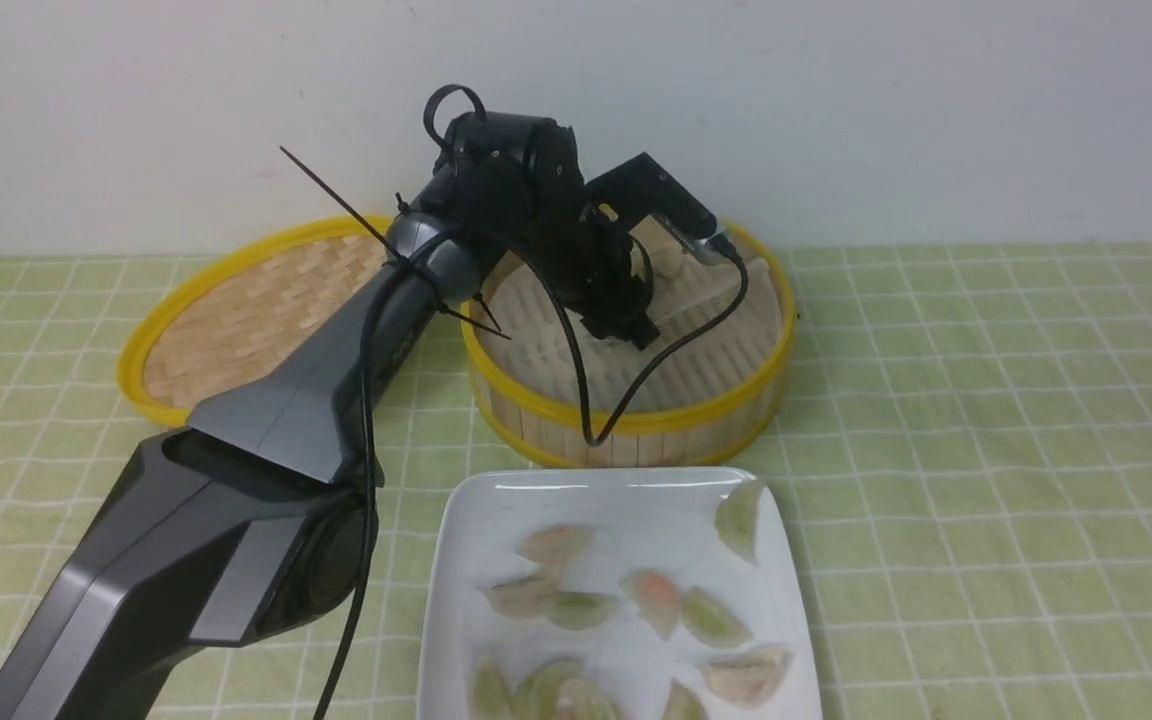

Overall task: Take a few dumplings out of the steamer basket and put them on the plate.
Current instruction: Use the left arm to grab a dumpling from the steamer

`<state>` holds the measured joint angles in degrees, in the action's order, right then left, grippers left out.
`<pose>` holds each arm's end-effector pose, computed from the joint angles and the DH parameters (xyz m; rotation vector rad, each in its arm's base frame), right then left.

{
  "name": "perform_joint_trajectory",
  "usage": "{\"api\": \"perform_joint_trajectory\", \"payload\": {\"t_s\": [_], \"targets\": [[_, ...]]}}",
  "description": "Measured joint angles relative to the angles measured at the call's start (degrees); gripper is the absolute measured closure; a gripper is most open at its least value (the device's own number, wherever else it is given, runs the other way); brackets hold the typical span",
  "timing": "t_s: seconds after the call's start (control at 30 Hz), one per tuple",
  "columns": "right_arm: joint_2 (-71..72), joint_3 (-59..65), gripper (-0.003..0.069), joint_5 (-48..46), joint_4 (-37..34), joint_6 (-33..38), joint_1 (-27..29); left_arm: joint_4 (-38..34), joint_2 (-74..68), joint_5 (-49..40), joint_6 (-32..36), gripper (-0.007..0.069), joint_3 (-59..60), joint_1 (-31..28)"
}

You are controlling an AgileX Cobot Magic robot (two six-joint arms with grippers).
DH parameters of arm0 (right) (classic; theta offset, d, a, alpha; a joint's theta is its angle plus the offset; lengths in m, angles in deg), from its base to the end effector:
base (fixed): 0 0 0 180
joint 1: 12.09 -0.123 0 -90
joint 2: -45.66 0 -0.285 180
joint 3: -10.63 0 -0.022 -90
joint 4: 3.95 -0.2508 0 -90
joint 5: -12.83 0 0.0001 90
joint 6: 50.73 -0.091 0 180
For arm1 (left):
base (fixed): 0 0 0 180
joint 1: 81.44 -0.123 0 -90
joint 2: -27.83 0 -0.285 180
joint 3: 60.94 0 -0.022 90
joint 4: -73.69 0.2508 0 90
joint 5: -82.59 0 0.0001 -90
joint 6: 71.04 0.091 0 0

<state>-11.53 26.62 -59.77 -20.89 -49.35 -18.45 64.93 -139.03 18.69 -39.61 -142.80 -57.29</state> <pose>0.1257 0.0395 0.3845 -0.1687 2.5235 0.4275 0.5171 -0.2455 0.1545 1.1727 2.3059 -0.1561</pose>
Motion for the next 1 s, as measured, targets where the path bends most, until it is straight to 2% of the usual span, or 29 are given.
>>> {"api": "perform_joint_trajectory", "payload": {"t_s": [0.07,0.1,0.23,0.47,0.7,0.83,0.93,1.0], "targets": [[0.0,0.0,0.0673,0.0,-0.9,0.0,0.0,-0.4,0.0,-0.1,-2.2,0.0542,0.0,0.1],[0.0,0.0,0.0673,0.0,-1.2,0.0,0.0,-0.3,0.0,-0.4,-3.6,0.0572,0.0,0.1],[0.0,0.0,0.0673,0.0,-2.1,0.0,0.0,1.7,1.5,-4.4,-6.4,0.0622,0.3,0.1],[0.0,0.0,0.0673,0.0,-4.0,0.0,0.0,3.6,6.1,-7.2,-7.4,0.0631,0.7,-0.2],[0.0,0.0,0.0673,0.0,-5.7,0.0,0.0,5.3,7.5,-7.7,-14.3,0.0631,0.6,-0.2],[0.0,0.0,0.0673,0.0,-5.7,0.0,0.0,5.9,7.2,-7.8,-15.4,0.0631,0.7,-0.2],[0.0,0.0,0.0673,0.0,-5.7,0.0,0.0,4.4,6.5,-7.8,-15.5,0.0596,0.8,-0.2],[0.0,0.0,0.0673,0.0,-5.7,0.0,0.0,3.7,6.1,-7.8,-15.3,0.0531,0.8,-0.2]]}}
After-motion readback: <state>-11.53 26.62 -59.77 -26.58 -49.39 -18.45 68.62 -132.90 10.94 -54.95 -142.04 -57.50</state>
